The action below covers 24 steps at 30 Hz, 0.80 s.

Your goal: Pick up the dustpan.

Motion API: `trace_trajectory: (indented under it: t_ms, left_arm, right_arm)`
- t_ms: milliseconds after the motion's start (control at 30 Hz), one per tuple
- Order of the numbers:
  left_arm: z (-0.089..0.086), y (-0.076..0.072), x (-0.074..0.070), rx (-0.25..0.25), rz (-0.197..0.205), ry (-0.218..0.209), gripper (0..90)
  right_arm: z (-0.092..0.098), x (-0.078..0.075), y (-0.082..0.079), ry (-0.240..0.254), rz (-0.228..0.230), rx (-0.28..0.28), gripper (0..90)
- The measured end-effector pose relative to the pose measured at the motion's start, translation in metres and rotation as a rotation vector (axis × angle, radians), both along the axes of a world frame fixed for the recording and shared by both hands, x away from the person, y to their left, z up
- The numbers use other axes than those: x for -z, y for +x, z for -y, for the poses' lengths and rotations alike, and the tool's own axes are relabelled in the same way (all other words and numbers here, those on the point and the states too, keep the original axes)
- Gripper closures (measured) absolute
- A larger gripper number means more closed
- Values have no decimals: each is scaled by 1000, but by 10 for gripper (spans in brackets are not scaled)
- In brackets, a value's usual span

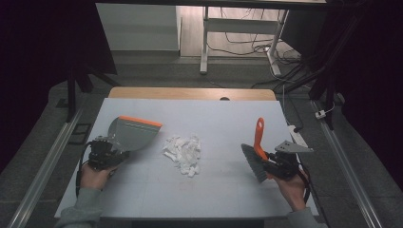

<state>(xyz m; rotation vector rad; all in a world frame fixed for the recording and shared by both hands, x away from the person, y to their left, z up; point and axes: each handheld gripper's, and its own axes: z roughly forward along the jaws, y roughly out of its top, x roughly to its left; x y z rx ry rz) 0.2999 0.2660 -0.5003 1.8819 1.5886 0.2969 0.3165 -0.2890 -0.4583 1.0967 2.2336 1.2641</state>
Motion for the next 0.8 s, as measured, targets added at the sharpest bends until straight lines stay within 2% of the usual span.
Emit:
trace_trajectory:
  t_ms: [167,800]
  left_arm:
    - [-4,-4,-7,21,30,-8,619]
    - [-15,-17,-21,106,91,-19,619]
  right_arm:
    - [2,-2,-1,11,7,5,702]
    - [6,-8,-3,80,26,10,703]
